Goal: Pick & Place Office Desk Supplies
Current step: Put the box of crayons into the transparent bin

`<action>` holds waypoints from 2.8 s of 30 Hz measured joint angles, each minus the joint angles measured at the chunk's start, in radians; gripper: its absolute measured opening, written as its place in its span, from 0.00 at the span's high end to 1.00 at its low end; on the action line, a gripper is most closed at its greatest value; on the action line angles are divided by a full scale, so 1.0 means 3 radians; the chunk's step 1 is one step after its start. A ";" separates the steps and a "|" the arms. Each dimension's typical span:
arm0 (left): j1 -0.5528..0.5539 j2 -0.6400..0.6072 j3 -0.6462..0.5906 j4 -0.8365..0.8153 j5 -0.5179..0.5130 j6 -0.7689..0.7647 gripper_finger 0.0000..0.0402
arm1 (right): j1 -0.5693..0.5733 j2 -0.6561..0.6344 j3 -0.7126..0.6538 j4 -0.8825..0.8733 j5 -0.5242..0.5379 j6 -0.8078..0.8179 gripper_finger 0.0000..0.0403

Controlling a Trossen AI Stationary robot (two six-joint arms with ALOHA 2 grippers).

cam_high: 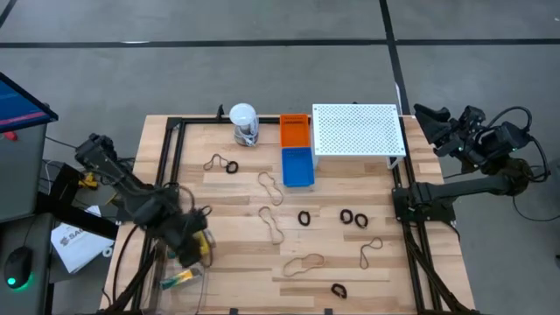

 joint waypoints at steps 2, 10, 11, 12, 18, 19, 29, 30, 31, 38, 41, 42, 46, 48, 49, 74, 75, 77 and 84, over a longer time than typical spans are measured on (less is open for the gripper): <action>-0.0164 0.0034 0.0000 -0.0215 -0.0038 -0.0262 0.25 | 0.0000 0.0000 0.0000 0.0000 0.0004 0.0000 0.45; -0.0503 0.0263 -0.0104 -0.0458 -0.0213 -0.0784 0.25 | 0.0001 0.0000 0.0000 0.0010 0.0006 0.0000 0.45; -0.0524 0.0312 -0.0138 -0.0433 -0.0203 -0.0786 0.25 | 0.0001 0.0000 0.0000 0.0013 0.0006 0.0000 0.45; -0.0550 0.0361 -0.0168 -0.0384 -0.0199 -0.0787 0.25 | 0.0001 0.0000 0.0000 0.0013 0.0006 0.0001 0.45; -0.0682 0.0587 -0.0263 -0.0278 -0.0133 -0.0786 0.25 | 0.0000 0.0000 0.0000 0.0017 0.0035 0.0054 0.45; -0.0698 0.0594 -0.0263 -0.0218 -0.0120 -0.0777 0.25 | 0.0000 0.0001 0.0000 0.0022 0.0044 0.0068 0.45; -0.0815 0.0599 -0.0263 0.0426 -0.0041 -0.0886 0.26 | 0.0001 0.0000 0.0000 0.0037 0.0069 0.0071 0.45; -0.0833 0.0600 -0.0263 0.0504 -0.0020 -0.0910 0.26 | 0.0001 0.0001 0.0000 0.0037 0.0069 0.0064 0.45; -0.0853 0.0601 -0.0263 0.0573 -0.0019 -0.0945 0.26 | 0.0001 0.0001 0.0000 0.0036 0.0069 0.0064 0.45; -0.1039 0.0601 -0.0263 0.0848 0.0000 -0.1309 0.25 | 0.0001 0.0000 0.0000 -0.0011 0.0069 0.0064 0.45; -0.1088 0.0601 -0.0263 0.0894 0.0003 -0.1403 0.25 | 0.0001 0.0001 0.0000 -0.0014 0.0069 0.0063 0.45; -0.1095 0.0601 -0.0263 0.0893 0.0005 -0.1421 0.25 | 0.0001 0.0001 0.0000 -0.0014 0.0069 0.0064 0.45; -0.1100 0.0601 -0.0263 0.0818 -0.0069 -0.1464 0.26 | 0.0001 0.0001 0.0000 -0.0014 0.0068 0.0065 0.45; -0.1099 0.0601 -0.0263 0.0824 -0.0151 -0.1475 0.26 | 0.0003 0.0001 0.0000 -0.0015 0.0067 0.0079 0.45; -0.1099 0.0601 -0.0263 0.0808 -0.0178 -0.1485 0.27 | 0.0003 0.0001 0.0000 -0.0014 0.0065 0.0085 0.45; -0.0895 0.0410 -0.0433 0.0145 -0.0385 -0.1851 0.34 | 0.0004 0.0001 -0.0001 -0.0027 0.0091 0.0150 0.45; -0.0884 0.0384 -0.0459 0.0143 -0.0374 -0.1853 0.34 | 0.0004 0.0001 -0.0001 -0.0027 0.0091 0.0150 0.45; -0.0877 0.0310 -0.0470 0.0134 -0.0401 -0.1853 0.34 | 0.0004 0.0001 -0.0001 -0.0025 0.0091 0.0151 0.45; -0.0999 -0.0066 -0.0470 0.0014 -0.0916 -0.2064 0.37 | 0.0004 0.0001 -0.0001 -0.0020 0.0091 0.0178 0.45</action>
